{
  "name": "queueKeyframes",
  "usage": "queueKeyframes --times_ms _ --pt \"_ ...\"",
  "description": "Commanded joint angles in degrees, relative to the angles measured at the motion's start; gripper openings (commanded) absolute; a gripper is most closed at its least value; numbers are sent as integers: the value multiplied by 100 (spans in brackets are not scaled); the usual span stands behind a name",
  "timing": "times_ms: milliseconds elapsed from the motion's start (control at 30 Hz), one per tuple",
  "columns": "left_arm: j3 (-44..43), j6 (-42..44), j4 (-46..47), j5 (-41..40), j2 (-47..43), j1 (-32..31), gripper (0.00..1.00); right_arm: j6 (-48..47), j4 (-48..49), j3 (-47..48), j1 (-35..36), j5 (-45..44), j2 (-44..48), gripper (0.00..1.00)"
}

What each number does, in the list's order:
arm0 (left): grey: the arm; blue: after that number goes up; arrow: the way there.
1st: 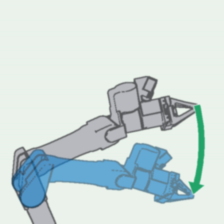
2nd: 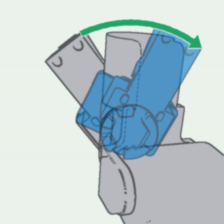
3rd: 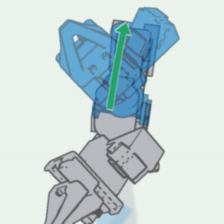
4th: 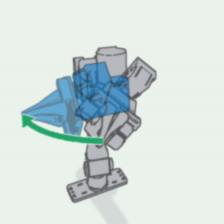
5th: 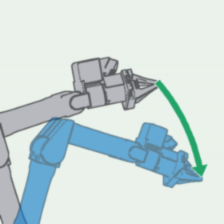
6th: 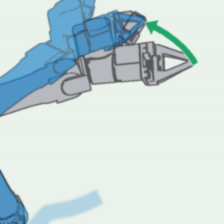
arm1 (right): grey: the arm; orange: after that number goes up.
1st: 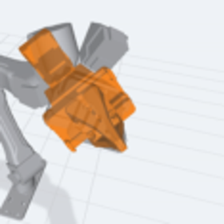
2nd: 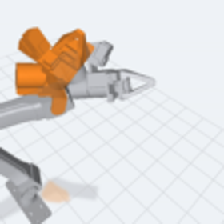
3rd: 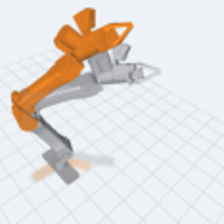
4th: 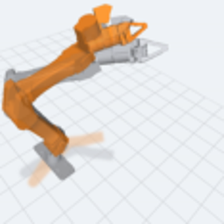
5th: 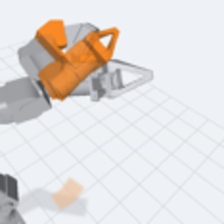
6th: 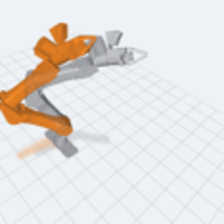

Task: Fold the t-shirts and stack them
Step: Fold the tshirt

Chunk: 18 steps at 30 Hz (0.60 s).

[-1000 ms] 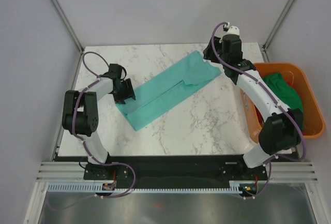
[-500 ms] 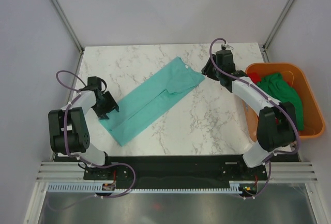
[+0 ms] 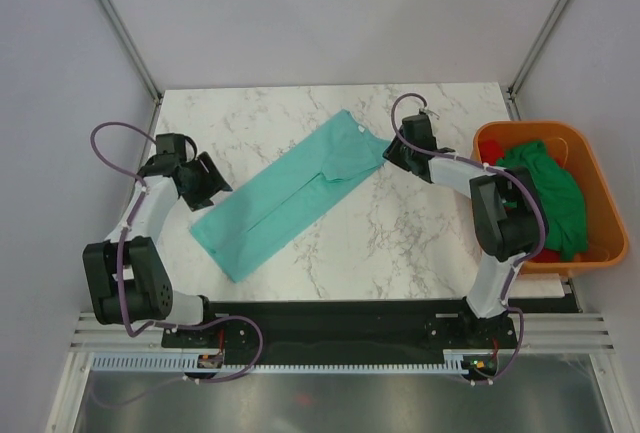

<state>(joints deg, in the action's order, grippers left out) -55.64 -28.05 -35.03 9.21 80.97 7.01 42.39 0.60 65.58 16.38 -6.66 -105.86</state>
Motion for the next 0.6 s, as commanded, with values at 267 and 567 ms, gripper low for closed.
queueKeyframes --times_ms 267,567 --pt "-27 -113 619 985 -275 -164 70 173 546 174 -38 -214 -707 44" --pt "-52 -121 752 986 -292 -357 69 147 538 244 -65 -398 -980 41"
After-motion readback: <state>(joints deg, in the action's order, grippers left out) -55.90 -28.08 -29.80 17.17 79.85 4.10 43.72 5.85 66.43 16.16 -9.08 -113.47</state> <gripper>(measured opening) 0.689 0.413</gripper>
